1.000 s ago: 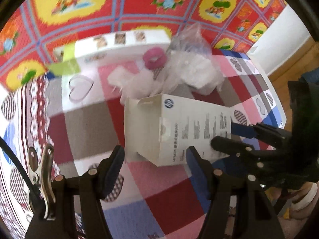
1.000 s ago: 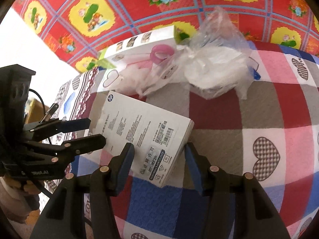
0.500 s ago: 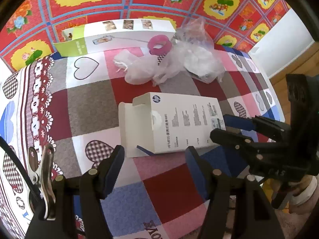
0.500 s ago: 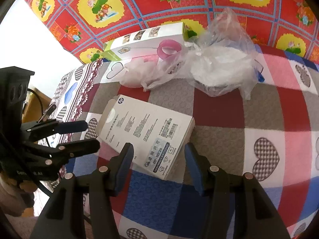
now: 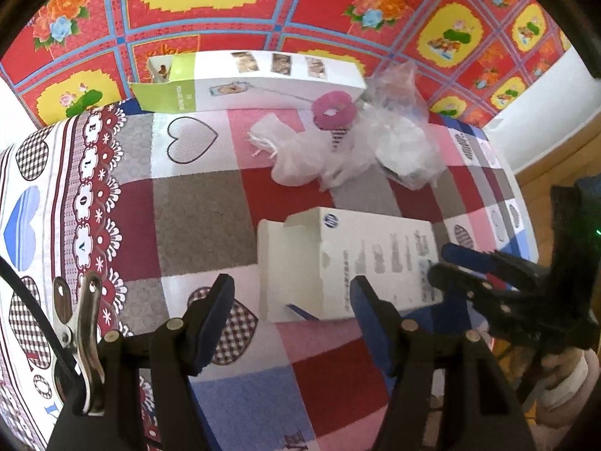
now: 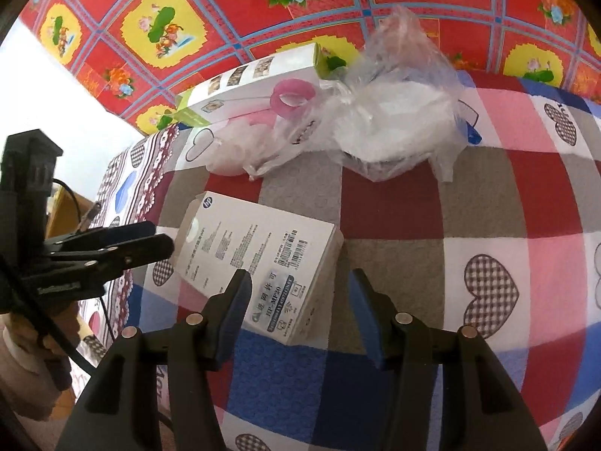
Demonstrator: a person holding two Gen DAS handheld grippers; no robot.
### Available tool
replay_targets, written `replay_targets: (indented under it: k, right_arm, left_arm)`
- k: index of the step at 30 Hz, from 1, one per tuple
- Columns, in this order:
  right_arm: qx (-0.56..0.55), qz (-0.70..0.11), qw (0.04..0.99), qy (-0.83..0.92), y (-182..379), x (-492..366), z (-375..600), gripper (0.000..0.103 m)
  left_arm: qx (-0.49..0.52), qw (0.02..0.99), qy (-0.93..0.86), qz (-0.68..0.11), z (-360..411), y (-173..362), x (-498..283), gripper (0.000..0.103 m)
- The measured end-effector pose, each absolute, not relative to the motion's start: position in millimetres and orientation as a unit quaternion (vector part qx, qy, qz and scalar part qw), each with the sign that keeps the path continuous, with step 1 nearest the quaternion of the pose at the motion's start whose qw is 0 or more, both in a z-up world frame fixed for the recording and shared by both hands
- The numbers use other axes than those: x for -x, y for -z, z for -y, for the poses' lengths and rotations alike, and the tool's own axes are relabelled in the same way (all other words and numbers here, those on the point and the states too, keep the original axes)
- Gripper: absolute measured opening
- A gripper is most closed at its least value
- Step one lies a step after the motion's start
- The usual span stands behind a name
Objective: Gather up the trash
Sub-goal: 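Close the right tool on the white HP box and lift it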
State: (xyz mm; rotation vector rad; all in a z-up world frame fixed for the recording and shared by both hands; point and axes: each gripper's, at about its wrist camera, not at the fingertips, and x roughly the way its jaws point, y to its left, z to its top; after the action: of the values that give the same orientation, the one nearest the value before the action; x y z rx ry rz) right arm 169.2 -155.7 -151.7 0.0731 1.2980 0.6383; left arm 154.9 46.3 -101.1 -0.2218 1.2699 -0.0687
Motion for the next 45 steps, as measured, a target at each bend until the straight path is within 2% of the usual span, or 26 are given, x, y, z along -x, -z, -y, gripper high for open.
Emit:
replay_targets:
  k: [11,20,33,45]
  right_arm:
    - [-0.049,-0.603,0.745,-0.282,162,-164,145,0.055]
    - [-0.073,-0.600,0.752,-0.264,164,-161,144,0.061]
    - [-0.086,-0.560,0.801,-0.192,138,-145,178,0.060]
    - [-0.127,-0.539,0.822,-0.131,122,-122,234,0.060]
  left_arm:
    - [0.137,0.777,0.068,-0.610,-40,127,-169,0.067]
    - [0.156,0.775,0.088,-0.606,-43,134,-173,0.070]
    - [0.103,0.776,0.144,-0.605,-12,120,-168,0.058]
    - [0.046,0.772,0.202,-0.601,44,108,-167,0.057]
